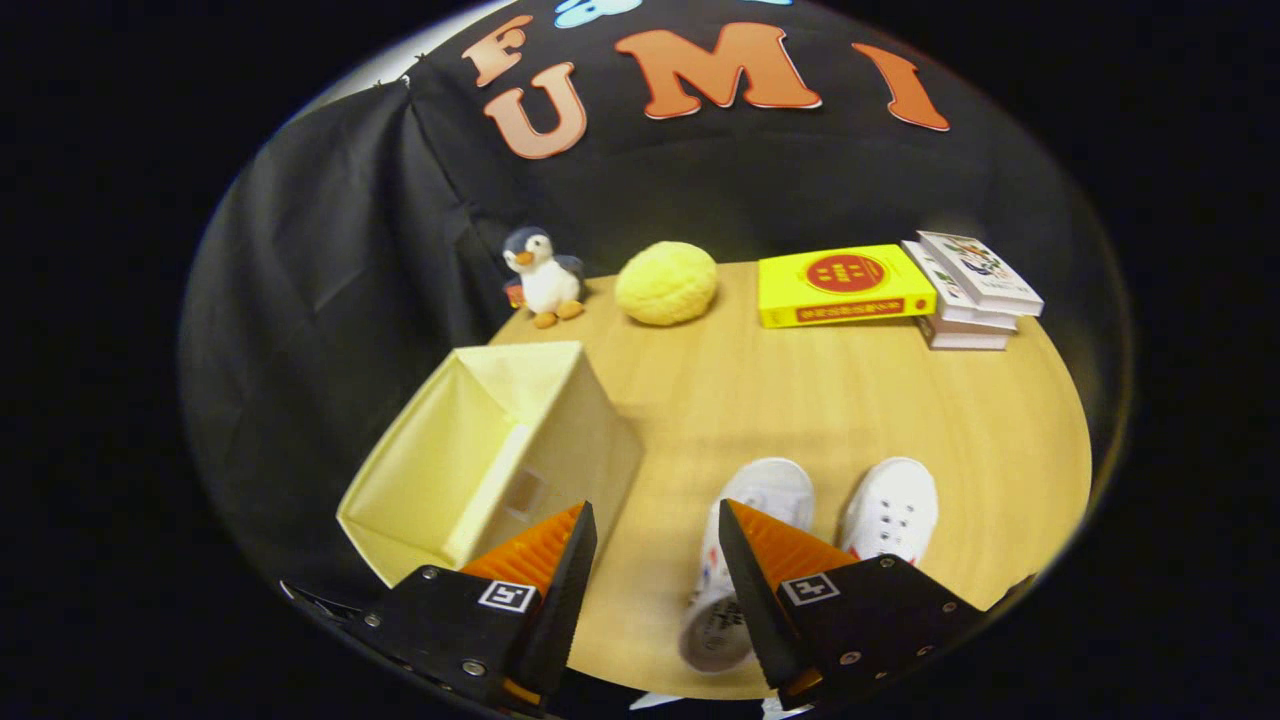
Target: Open the storage box then place both shoes into the box .Put the left shoe in first, then the right shoe, with the right side of both shoes facing outward in a uniform manner.
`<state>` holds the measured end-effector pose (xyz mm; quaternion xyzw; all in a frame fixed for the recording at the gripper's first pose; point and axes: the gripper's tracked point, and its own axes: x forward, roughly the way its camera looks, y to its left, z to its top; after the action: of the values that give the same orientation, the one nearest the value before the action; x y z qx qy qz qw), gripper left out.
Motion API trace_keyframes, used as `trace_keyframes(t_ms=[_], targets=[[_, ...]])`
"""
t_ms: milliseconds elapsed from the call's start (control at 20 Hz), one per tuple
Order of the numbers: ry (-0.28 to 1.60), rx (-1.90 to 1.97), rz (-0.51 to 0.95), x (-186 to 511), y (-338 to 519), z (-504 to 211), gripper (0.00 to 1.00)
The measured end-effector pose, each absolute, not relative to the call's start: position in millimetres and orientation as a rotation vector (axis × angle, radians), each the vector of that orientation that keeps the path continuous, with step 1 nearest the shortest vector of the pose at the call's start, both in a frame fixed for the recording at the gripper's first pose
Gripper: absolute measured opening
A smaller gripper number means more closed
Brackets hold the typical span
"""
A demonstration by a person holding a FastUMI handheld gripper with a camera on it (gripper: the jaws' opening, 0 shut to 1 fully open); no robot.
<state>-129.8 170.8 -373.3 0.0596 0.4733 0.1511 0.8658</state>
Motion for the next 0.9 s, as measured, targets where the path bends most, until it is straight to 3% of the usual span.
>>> trace_keyframes(t_ms=[400, 750, 900], targets=[[1.102, -0.033, 0.267, -169, 123, -434, 0.65], [1.158, -0.149, 0.251, -186, 120, -459, 0.31], [1.147, -0.166, 0.254, -185, 119, -461, 0.27]])
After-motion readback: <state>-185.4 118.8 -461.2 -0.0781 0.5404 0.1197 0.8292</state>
